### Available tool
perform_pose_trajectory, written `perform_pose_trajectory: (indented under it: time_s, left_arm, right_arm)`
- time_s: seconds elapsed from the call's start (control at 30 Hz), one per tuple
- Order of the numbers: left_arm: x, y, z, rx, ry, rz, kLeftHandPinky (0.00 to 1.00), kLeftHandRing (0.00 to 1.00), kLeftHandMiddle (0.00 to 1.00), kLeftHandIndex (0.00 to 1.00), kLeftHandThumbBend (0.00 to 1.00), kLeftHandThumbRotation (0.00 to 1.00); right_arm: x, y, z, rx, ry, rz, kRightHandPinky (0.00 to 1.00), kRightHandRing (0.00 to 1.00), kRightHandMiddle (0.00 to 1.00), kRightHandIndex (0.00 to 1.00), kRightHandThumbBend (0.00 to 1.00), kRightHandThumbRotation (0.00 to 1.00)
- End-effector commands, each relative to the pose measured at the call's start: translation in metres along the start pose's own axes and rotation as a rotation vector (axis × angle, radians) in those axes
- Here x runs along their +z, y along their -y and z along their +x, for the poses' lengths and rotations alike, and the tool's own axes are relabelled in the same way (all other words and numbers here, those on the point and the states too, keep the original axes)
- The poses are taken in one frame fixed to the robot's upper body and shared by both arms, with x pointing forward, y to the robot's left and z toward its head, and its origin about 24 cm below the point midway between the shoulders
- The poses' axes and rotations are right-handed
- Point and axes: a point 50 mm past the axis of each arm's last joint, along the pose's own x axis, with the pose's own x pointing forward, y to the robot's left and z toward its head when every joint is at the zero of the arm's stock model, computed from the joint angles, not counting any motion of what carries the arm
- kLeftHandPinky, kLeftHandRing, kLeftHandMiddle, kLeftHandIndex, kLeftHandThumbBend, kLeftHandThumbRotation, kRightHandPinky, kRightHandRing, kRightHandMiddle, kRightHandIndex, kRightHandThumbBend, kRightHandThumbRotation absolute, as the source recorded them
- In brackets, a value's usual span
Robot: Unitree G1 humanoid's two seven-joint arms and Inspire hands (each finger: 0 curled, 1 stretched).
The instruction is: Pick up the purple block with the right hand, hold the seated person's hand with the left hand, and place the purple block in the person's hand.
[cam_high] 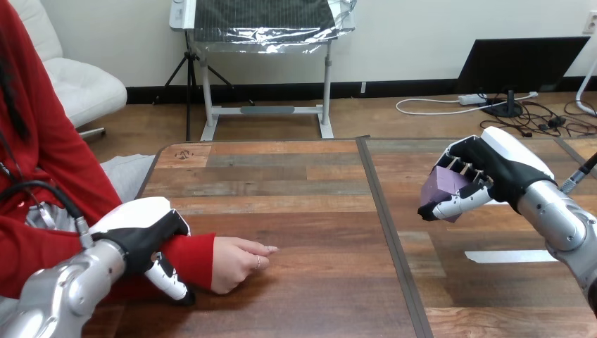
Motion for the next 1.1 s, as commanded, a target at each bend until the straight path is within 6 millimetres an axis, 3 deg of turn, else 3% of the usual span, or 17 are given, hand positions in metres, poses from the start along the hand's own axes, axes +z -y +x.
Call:
perform_pose_trajectory:
  time_s: [0.0,0.7,1.07]
  left_arm:
    - [0.005,-0.030,-0.010,0.115,0.059,0.000,0.24,0.29,0.37,0.37,0.79,0.00]
    - [0.025,-0.074,-0.035,0.293,0.165,-0.036,0.18,0.25,0.34,0.38,0.77,0.00]
    - [0.032,-0.092,-0.043,0.363,0.210,-0.028,0.21,0.28,0.36,0.38,0.77,0.00]
  right_arm:
    - [0.022,0.029,0.009,-0.100,0.077,0.005,0.40,0.42,0.46,0.49,0.79,0.00]
    - [0.023,0.025,0.010,-0.095,0.078,0.020,0.40,0.41,0.46,0.49,0.79,0.00]
    - [0.024,0.023,0.010,-0.087,0.089,0.035,0.40,0.41,0.46,0.49,0.79,0.00]
